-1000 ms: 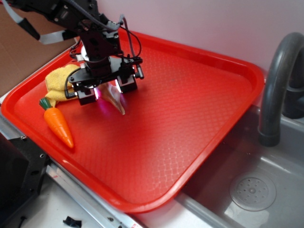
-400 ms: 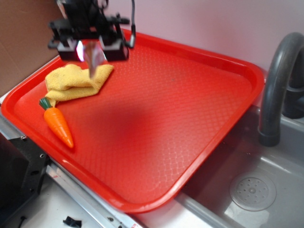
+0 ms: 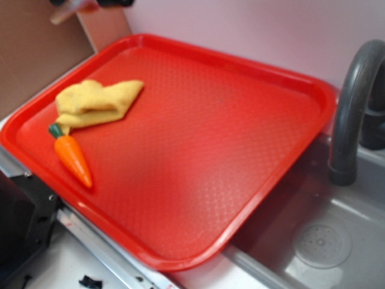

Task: Grab the shell.

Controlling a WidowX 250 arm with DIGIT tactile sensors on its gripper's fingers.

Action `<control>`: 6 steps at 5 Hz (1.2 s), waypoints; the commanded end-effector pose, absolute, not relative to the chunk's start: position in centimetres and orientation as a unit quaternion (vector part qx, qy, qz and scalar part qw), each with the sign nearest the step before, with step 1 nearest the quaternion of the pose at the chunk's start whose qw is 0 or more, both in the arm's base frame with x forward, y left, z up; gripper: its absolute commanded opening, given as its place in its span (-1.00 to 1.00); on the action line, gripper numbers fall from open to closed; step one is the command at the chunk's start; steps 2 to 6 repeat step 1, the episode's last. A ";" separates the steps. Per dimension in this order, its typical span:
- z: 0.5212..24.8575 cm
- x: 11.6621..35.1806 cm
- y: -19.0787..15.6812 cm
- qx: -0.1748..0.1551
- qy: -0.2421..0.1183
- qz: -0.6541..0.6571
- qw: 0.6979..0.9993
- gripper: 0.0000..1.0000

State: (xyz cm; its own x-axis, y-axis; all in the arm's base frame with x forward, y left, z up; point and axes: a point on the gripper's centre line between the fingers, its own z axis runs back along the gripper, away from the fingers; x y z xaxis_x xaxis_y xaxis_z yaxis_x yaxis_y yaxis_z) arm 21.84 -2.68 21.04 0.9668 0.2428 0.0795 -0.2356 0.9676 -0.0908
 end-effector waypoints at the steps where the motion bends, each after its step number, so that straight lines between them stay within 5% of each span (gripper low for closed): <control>1: 24.2 21.7 -0.8 -0.064 -0.091 0.138 0.984 -1.00; 6: 24.2 21.7 -0.8 -0.064 -0.091 0.138 0.984 -1.00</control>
